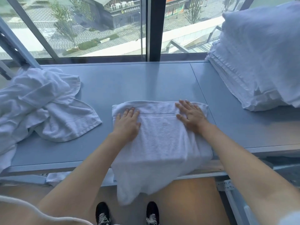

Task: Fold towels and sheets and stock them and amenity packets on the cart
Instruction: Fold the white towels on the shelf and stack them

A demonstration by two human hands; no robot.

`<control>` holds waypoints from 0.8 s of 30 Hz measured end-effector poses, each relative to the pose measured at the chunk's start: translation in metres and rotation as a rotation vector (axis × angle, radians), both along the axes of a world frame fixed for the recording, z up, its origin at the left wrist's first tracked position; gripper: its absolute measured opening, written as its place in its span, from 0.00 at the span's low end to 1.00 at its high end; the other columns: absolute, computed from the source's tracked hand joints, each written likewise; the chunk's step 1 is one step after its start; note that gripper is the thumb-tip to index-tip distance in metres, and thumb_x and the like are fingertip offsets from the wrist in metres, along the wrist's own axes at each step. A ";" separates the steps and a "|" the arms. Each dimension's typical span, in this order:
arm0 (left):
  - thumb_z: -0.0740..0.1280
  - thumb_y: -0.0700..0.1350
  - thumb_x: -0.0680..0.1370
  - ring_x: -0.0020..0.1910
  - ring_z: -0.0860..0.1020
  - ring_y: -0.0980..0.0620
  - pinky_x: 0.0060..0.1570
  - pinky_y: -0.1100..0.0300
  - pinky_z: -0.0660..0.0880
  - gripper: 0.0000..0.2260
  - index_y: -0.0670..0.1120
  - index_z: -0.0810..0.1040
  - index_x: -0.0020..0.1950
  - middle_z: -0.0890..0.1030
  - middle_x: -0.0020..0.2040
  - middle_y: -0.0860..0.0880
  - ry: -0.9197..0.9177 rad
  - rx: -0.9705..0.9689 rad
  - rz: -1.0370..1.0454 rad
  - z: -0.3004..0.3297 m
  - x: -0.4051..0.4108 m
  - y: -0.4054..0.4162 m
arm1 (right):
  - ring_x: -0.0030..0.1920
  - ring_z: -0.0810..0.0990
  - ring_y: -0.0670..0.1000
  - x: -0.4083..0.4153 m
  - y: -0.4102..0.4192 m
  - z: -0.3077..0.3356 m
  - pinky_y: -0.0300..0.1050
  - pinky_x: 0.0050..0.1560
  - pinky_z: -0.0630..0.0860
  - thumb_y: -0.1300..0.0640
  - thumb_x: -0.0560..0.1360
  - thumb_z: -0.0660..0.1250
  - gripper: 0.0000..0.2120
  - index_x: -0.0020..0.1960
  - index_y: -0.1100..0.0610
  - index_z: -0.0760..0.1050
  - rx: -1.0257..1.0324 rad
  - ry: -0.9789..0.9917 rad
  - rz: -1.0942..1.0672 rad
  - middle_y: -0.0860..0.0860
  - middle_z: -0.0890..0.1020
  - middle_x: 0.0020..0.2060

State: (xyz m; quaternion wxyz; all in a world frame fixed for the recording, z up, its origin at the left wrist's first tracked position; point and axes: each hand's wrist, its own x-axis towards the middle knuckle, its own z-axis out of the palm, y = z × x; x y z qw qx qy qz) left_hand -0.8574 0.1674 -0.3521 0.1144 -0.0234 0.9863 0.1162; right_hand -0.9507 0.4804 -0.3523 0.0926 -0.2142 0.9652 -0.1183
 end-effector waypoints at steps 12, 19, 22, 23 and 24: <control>0.47 0.65 0.81 0.84 0.48 0.49 0.80 0.45 0.47 0.34 0.51 0.53 0.84 0.50 0.85 0.51 0.153 0.007 0.074 -0.012 0.124 0.022 | 0.80 0.62 0.47 0.098 0.056 -0.007 0.53 0.81 0.55 0.55 0.83 0.59 0.22 0.77 0.52 0.71 -0.269 0.105 0.158 0.46 0.68 0.78; 0.50 0.61 0.84 0.83 0.39 0.46 0.81 0.45 0.41 0.33 0.48 0.44 0.85 0.41 0.85 0.46 0.069 -0.026 0.030 -0.013 0.106 0.086 | 0.83 0.53 0.48 0.047 0.056 -0.001 0.49 0.82 0.50 0.61 0.84 0.55 0.29 0.83 0.51 0.56 -0.007 0.031 0.055 0.45 0.55 0.83; 0.46 0.58 0.85 0.83 0.36 0.44 0.80 0.42 0.39 0.32 0.45 0.42 0.85 0.39 0.84 0.44 0.047 -0.060 0.024 -0.014 0.075 0.102 | 0.83 0.54 0.51 0.038 0.017 -0.012 0.54 0.81 0.52 0.60 0.85 0.55 0.25 0.82 0.56 0.61 -0.069 0.087 -0.136 0.49 0.58 0.82; 0.46 0.58 0.85 0.83 0.36 0.45 0.80 0.43 0.39 0.32 0.45 0.43 0.85 0.40 0.85 0.44 0.052 -0.052 0.026 -0.014 0.067 0.101 | 0.82 0.57 0.52 0.039 0.009 -0.015 0.54 0.80 0.53 0.60 0.84 0.56 0.25 0.81 0.58 0.63 -0.113 0.134 -0.184 0.51 0.61 0.82; 0.47 0.58 0.85 0.83 0.37 0.46 0.80 0.43 0.38 0.32 0.45 0.44 0.85 0.41 0.85 0.45 0.063 -0.041 0.029 -0.014 0.062 0.098 | 0.81 0.59 0.54 0.041 0.004 -0.016 0.54 0.80 0.56 0.61 0.84 0.57 0.24 0.79 0.59 0.65 -0.163 0.178 -0.213 0.53 0.64 0.81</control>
